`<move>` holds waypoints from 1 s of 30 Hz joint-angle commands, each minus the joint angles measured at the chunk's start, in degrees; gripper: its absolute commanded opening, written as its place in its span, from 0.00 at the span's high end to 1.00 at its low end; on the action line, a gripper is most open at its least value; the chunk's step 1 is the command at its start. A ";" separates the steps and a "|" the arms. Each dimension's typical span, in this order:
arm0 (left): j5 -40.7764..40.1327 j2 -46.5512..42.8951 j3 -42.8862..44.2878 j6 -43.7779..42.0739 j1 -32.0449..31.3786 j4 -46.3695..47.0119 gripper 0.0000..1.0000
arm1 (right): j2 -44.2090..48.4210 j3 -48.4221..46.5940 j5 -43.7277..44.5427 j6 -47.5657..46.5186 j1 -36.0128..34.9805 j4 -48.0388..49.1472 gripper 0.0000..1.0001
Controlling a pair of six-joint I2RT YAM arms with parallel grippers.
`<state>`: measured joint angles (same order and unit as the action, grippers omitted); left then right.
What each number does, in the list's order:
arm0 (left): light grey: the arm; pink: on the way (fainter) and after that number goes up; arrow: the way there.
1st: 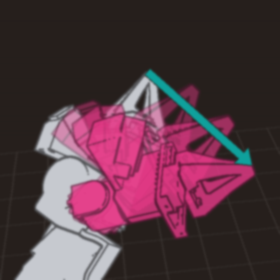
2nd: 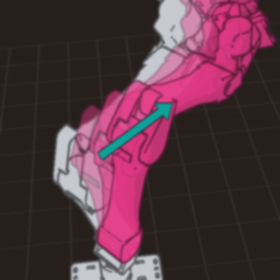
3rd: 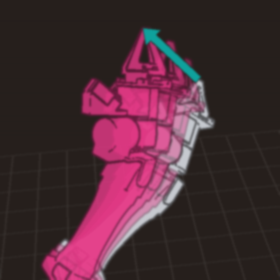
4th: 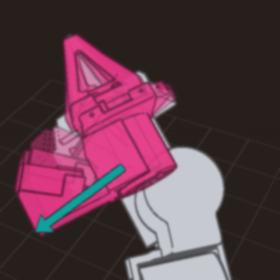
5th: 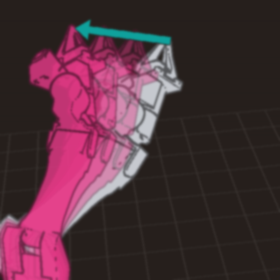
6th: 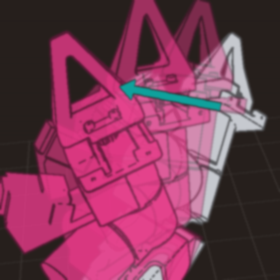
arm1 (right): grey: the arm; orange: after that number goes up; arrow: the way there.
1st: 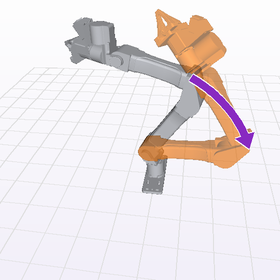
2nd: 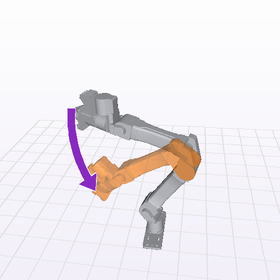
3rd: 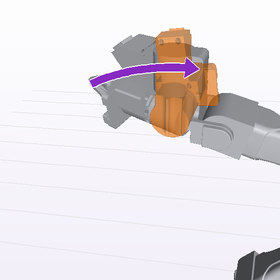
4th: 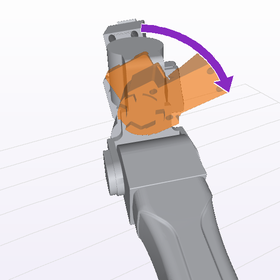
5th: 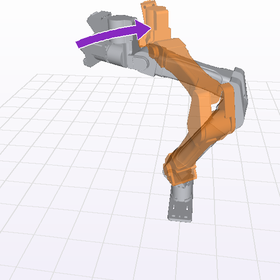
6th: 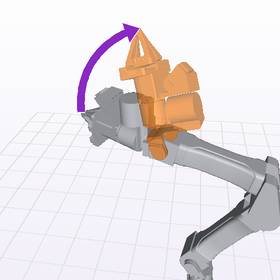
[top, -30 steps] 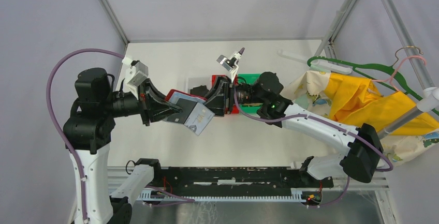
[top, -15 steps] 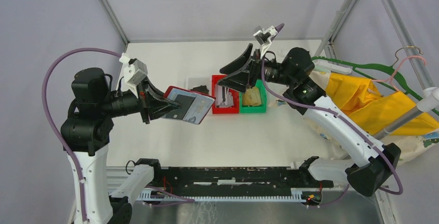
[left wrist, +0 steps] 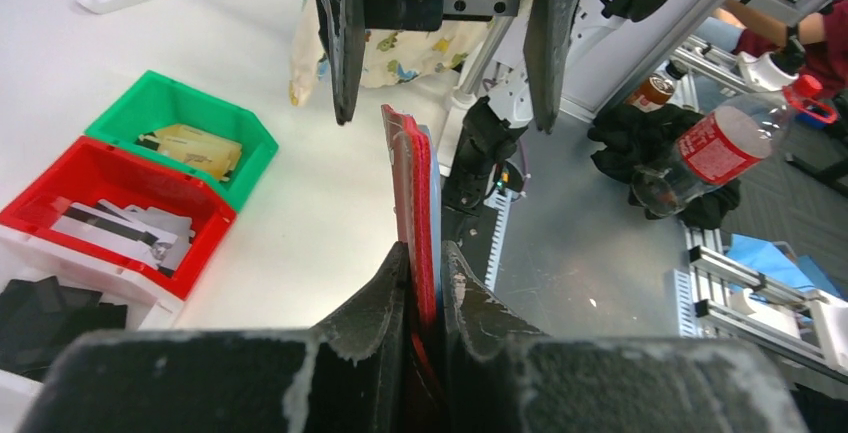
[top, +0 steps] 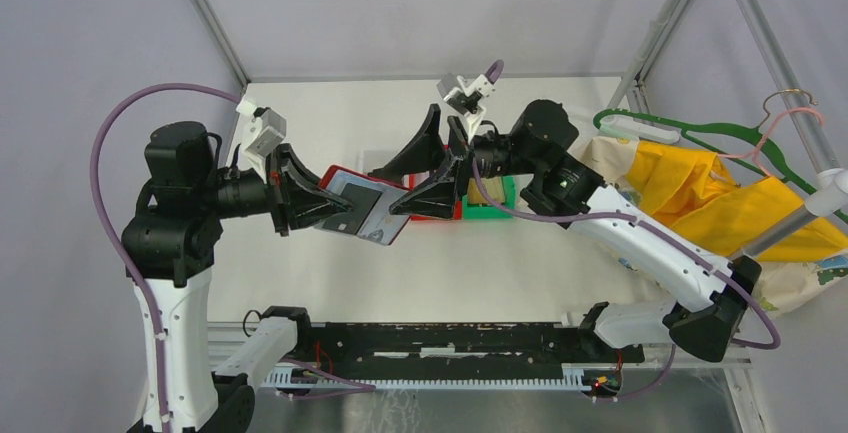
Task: Take the credit cards out of the card holder
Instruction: Remove the credit card from the card holder.
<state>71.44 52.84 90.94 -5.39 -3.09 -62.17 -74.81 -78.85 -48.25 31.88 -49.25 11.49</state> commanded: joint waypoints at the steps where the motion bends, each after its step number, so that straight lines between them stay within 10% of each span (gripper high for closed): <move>1: 5.77 0.62 1.56 6.52 -0.11 4.44 0.85 | 0.42 2.19 -3.82 -0.04 -1.05 5.66 0.21; 9: 7.92 -0.16 -2.03 18.02 -0.13 13.51 0.84 | -2.11 7.39 -4.33 11.49 -3.87 21.03 0.37; 17: 6.91 -0.79 -2.80 19.63 -0.09 13.83 0.65 | -3.21 10.78 -4.13 19.58 -4.01 30.80 0.85; 30: 3.15 -2.53 -7.24 6.57 -0.11 1.85 0.56 | -3.02 11.17 -0.82 22.85 -3.88 31.70 1.00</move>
<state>76.18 50.22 82.50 9.26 -3.09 -53.47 -78.76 -66.08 -50.94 54.68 -52.97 40.05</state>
